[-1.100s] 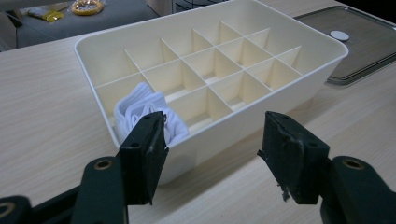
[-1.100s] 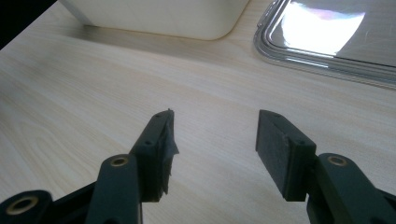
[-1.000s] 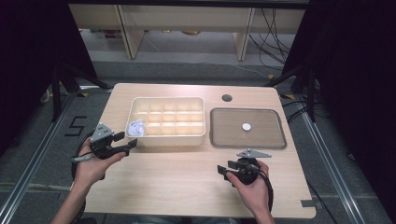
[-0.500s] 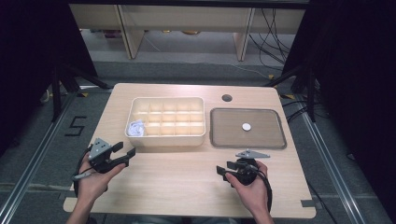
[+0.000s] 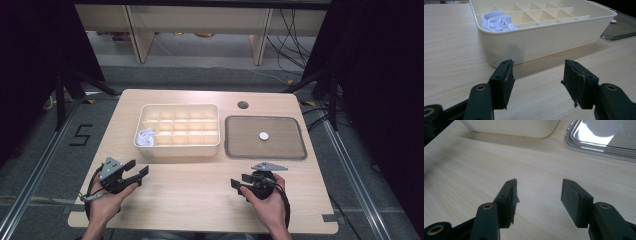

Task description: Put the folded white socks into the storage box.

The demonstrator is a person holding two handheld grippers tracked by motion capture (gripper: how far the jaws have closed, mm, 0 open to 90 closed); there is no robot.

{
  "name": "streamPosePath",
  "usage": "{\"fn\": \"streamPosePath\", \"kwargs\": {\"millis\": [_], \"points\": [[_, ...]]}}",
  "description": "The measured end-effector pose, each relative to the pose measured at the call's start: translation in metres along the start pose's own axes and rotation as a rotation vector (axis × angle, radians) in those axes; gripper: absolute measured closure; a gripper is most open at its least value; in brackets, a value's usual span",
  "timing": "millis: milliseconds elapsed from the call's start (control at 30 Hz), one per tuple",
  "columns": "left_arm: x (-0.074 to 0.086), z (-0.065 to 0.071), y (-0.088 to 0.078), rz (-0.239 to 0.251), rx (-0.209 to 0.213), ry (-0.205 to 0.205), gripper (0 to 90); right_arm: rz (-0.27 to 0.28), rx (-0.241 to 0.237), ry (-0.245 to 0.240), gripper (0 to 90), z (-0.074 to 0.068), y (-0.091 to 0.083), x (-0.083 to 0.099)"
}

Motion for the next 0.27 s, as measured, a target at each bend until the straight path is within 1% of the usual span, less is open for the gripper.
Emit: {"fn": "streamPosePath", "kwargs": {"millis": [33,67,100,133,167,200,233,267], "points": [[0.0007,-0.0002,0.0000,-0.001,0.000,-0.002,40.5,-0.002,0.017,-0.026,47.3,0.0038,-0.0006,-0.0002],[0.0010,-0.0005,-0.0001,0.000,-0.002,-0.004,40.5,-0.002,0.017,-0.026,47.3,0.0038,-0.0006,-0.0002],[0.0013,-0.0008,-0.0004,-0.001,-0.005,-0.007,40.5,0.004,0.017,-0.041,47.3,0.0051,-0.0004,-0.0012],[0.0012,-0.0012,-0.0005,0.001,-0.006,-0.007,40.6,-0.002,0.016,0.001,47.3,0.0032,-0.0003,0.0007],[0.0011,-0.0014,-0.0005,0.002,-0.006,-0.008,40.6,-0.002,0.016,0.001,47.3,0.0032,-0.0003,0.0007],[0.0011,-0.0015,-0.0005,0.002,-0.007,-0.009,40.6,-0.001,0.004,-0.005,47.3,0.0027,-0.0008,0.0001],[0.0013,-0.0015,-0.0005,0.002,-0.007,-0.009,40.8,0.009,0.029,-0.037,47.4,0.0071,-0.0011,-0.0019],[0.0014,-0.0014,-0.0005,0.001,-0.006,-0.009,40.9,0.010,0.020,-0.035,47.4,0.0065,-0.0014,-0.0021]]}}
Point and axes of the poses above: each handheld gripper's, and its own axes: y roughly forward along the jaws, x roughly out of its underside, z roughly to its right, the point moved 10 cm from there along y, roughly forward along the jaws, and after that the axes turned 13 degrees about y, right-handed, at the moved point
